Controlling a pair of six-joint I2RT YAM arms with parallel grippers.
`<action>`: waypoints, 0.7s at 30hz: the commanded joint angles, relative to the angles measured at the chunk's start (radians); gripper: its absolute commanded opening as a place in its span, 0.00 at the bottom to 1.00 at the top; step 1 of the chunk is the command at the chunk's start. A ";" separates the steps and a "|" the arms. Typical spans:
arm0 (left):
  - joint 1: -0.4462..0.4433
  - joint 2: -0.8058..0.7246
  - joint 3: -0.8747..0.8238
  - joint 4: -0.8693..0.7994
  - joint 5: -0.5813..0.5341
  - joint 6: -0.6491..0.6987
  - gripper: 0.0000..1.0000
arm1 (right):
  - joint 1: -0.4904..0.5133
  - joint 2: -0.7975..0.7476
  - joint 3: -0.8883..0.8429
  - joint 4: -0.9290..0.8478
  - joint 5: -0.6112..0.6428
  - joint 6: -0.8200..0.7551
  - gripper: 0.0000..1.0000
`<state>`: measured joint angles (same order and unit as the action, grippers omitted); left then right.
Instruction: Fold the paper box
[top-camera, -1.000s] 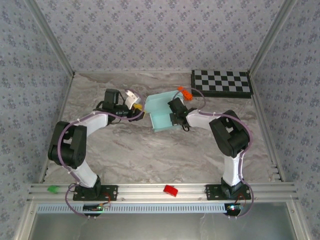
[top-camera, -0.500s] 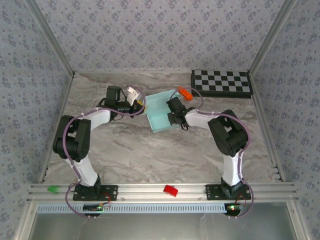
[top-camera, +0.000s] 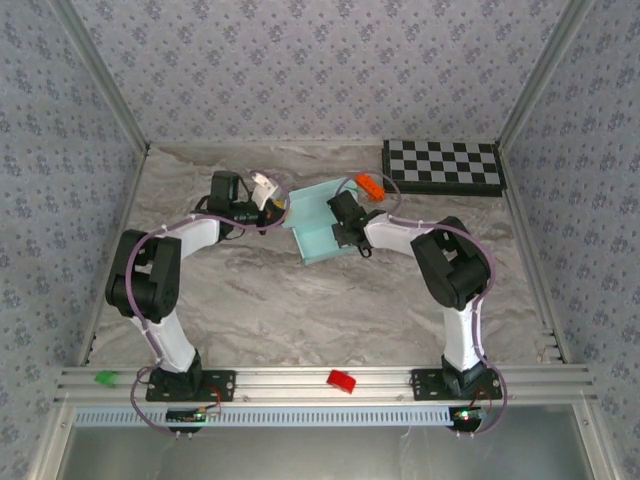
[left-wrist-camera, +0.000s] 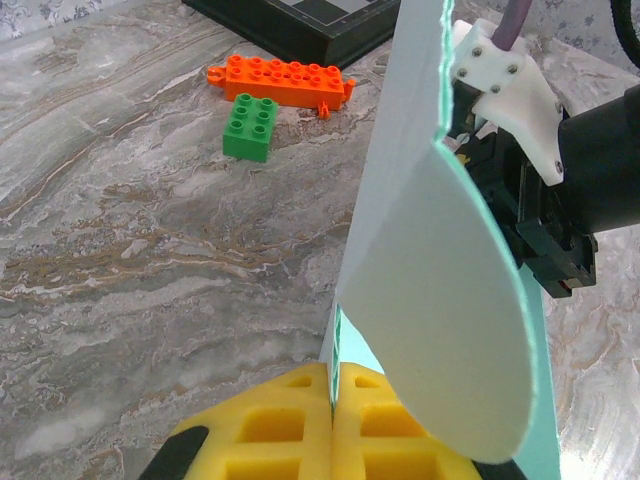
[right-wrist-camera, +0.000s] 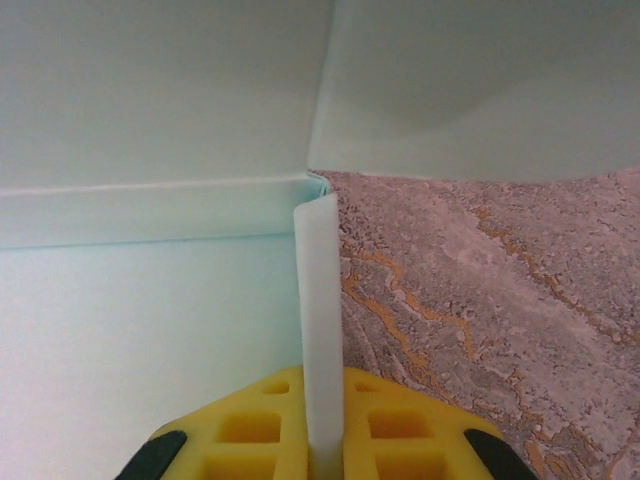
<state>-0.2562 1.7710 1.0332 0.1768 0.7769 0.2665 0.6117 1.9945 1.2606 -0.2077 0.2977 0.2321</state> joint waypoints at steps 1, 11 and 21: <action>-0.007 -0.022 0.009 -0.033 0.066 0.029 0.00 | 0.002 0.049 -0.003 -0.110 0.031 0.012 0.08; -0.018 -0.040 0.036 -0.131 0.078 0.114 0.00 | -0.018 -0.050 -0.020 -0.049 -0.170 0.057 0.26; -0.027 -0.072 0.038 -0.186 0.062 0.159 0.00 | -0.045 -0.103 -0.031 -0.044 -0.263 0.074 0.50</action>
<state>-0.2687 1.7370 1.0504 0.0448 0.7967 0.3836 0.5751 1.9339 1.2442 -0.2485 0.0841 0.2932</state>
